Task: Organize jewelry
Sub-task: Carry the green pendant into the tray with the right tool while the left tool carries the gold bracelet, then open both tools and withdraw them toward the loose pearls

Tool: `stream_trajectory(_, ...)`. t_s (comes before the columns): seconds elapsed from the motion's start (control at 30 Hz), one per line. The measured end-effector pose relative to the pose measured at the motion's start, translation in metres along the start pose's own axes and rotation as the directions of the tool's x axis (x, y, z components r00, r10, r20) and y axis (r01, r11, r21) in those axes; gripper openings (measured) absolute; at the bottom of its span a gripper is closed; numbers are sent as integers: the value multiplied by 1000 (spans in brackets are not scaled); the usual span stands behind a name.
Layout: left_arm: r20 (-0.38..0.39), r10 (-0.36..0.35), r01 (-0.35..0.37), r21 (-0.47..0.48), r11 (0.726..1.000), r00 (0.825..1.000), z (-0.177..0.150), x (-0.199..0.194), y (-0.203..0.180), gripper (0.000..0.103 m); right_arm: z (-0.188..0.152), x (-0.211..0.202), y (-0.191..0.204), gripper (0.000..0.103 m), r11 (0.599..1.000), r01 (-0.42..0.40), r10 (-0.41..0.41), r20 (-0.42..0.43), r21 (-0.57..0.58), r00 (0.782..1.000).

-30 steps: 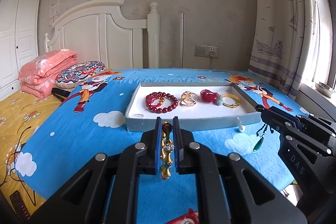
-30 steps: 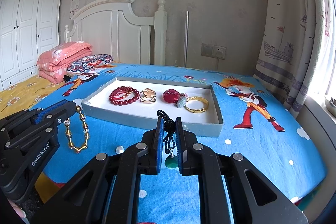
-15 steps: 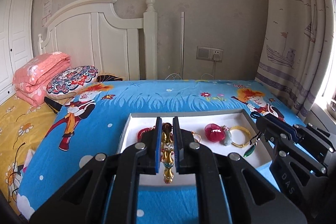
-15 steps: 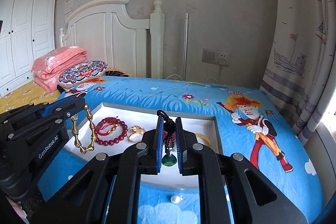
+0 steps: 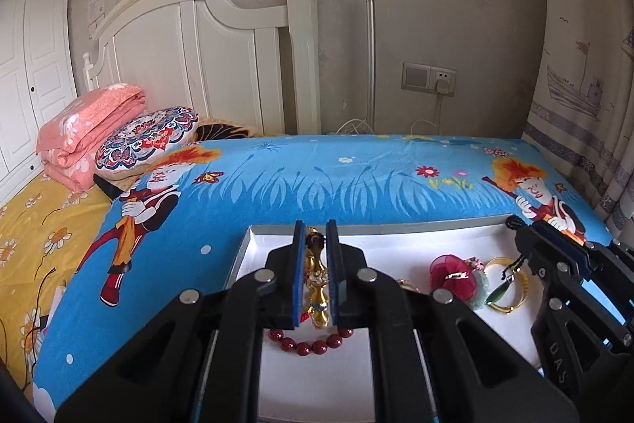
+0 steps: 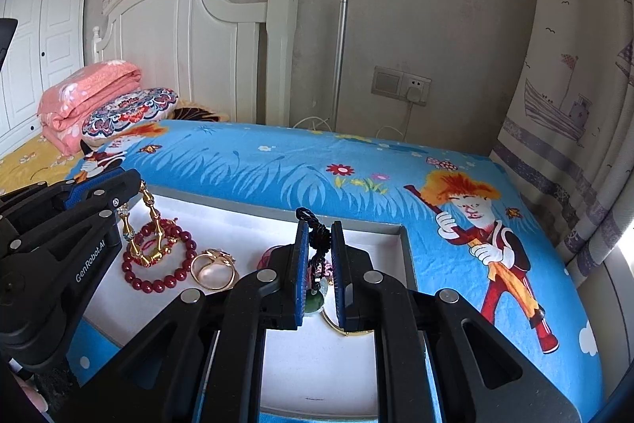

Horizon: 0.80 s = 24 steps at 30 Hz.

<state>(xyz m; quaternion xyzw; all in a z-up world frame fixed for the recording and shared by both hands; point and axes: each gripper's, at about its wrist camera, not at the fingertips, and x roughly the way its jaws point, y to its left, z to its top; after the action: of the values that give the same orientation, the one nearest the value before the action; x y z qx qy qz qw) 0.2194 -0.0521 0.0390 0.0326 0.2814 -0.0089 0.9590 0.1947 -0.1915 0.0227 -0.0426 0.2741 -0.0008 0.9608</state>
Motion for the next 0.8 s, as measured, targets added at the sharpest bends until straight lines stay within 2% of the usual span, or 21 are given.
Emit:
stream_trajectory(0.23, -30, 17, -17, -10, 1000, 999, -7, 15, 7, 11, -6, 18, 0, 15, 1000, 18, -18, -47, 3, 999)
stream_trajectory(0.27, -35, 14, -15, -13, 1000, 999, -7, 16, 9, 19, -7, 20, -1, 18, 1000, 19, -18, -58, 5, 998)
stream_trajectory(0.3, -40, 7, -8, -18, 1000, 999, -8, 16, 11, 27, -7, 20, -2, 28, 1000, 20, -19, -61, 7, 998)
stream_trajectory(0.33, -39, 3, -4, -28, 1000, 999, -8, 15, 13, 43, -8, 20, -3, 41, 1000, 21, -20, -61, 9, 998)
stream_trajectory(0.37, -31, 3, -4, -37, 999, 1000, -9, 14, 15, 53, -9, 19, -4, 46, 1000, 19, -18, -60, 14, 998)
stream_trajectory(0.5, -21, 3, -4, -33, 999, 1000, -12, 7, 17, 59, -11, 10, -7, 47, 1000, 16, -15, -50, 13, 999)
stream_trajectory(0.67, -4, 3, -3, -32, 999, 1000, -22, -7, 20, 74, -18, -13, -12, 47, 999, -9, 11, -39, 43, 999)
stream_trajectory(0.8, 5, 8, -8, -35, 999, 1000, -41, -31, 23, 86, -38, -40, -12, 50, 999, -25, 26, -28, 34, 999)
